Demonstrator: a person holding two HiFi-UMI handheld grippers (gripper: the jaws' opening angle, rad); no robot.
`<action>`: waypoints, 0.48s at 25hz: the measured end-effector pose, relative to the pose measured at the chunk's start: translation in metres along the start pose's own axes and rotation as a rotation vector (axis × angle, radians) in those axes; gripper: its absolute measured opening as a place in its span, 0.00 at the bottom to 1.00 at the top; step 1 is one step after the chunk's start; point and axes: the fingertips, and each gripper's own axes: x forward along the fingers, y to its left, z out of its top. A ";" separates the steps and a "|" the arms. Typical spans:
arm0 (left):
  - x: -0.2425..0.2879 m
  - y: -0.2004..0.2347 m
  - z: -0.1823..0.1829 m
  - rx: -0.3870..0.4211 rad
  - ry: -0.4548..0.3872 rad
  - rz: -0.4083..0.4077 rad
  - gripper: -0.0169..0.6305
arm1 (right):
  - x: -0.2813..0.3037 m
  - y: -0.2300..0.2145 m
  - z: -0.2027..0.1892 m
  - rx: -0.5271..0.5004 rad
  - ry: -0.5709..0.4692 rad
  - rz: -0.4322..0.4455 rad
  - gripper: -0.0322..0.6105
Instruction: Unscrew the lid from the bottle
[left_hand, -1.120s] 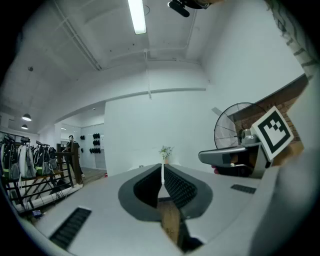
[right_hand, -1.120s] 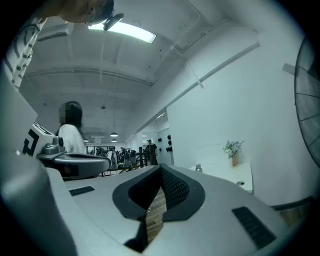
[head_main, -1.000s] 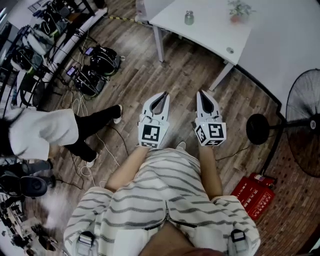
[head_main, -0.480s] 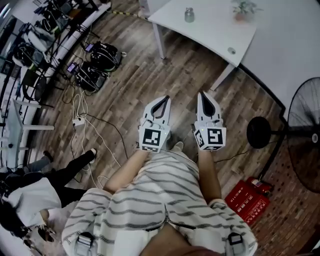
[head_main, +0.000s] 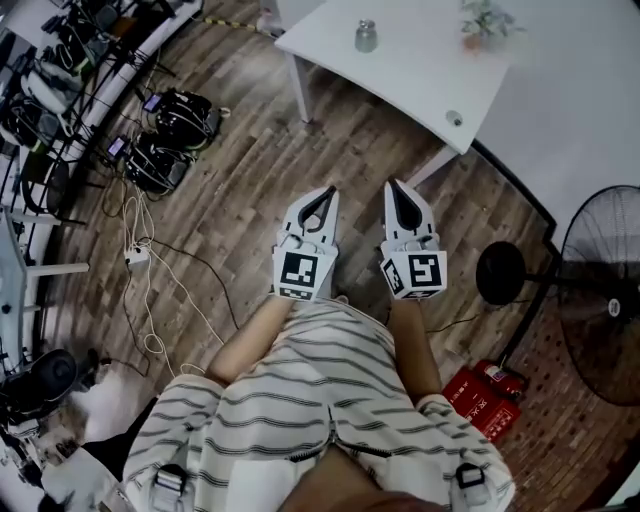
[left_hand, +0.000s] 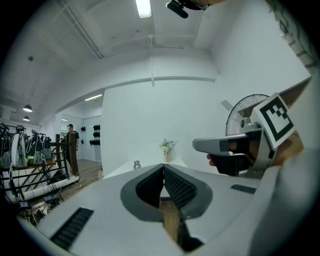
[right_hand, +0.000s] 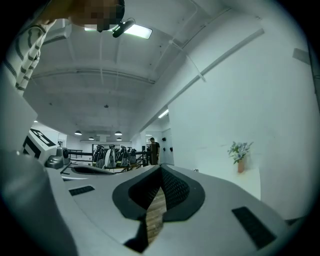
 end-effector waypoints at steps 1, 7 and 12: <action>0.015 0.008 0.003 -0.001 -0.007 0.000 0.03 | 0.015 -0.007 0.003 -0.006 0.000 0.001 0.06; 0.099 0.062 0.023 -0.030 -0.017 -0.012 0.03 | 0.098 -0.046 0.020 -0.024 0.015 -0.010 0.06; 0.162 0.103 0.038 -0.036 -0.023 -0.042 0.03 | 0.163 -0.075 0.029 -0.032 0.026 -0.035 0.06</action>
